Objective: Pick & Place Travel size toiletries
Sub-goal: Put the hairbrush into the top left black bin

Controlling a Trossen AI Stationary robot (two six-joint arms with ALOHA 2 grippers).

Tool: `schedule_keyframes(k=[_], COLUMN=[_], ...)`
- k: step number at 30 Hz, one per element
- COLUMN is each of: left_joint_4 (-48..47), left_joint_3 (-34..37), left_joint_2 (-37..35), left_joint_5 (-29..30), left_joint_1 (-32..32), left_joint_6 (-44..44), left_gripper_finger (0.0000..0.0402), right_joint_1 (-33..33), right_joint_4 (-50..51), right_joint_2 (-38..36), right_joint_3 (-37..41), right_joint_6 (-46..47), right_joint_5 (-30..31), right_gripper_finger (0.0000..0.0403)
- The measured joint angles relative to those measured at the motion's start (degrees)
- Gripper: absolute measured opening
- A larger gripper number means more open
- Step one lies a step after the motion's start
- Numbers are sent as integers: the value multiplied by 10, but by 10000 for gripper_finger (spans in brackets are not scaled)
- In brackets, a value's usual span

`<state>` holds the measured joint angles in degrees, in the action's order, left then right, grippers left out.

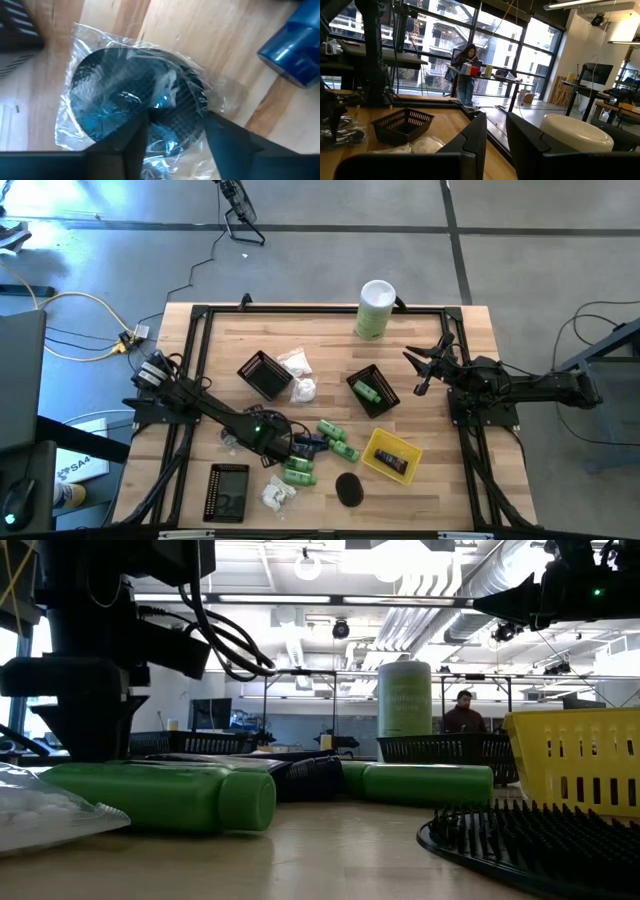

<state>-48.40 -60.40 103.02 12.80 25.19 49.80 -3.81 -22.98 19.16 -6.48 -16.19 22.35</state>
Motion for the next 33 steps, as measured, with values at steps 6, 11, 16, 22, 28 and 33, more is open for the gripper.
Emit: schedule_keyframes(k=[6,11,16,22,28,33], left_joint_4=[6,7,8,7,9,4], left_joint_3=[0,0,0,0,0,3], left_joint_2=[0,0,0,-1,-21,-42], left_joint_5=[-10,-20,-28,-30,-32,-37], left_joint_1=[0,-1,-1,-1,-1,0], left_joint_6=[0,0,0,0,1,5], left_gripper_finger=[107,95,94,94,94,88], right_joint_1=[0,0,0,0,0,0], right_joint_4=[0,0,0,0,0,0], right_joint_2=[0,0,0,0,0,0], right_joint_3=[0,0,0,0,0,0], right_joint_6=[0,0,0,0,0,0], right_joint_5=[0,0,0,0,0,0], right_gripper_finger=[66,66,66,66,66,66])
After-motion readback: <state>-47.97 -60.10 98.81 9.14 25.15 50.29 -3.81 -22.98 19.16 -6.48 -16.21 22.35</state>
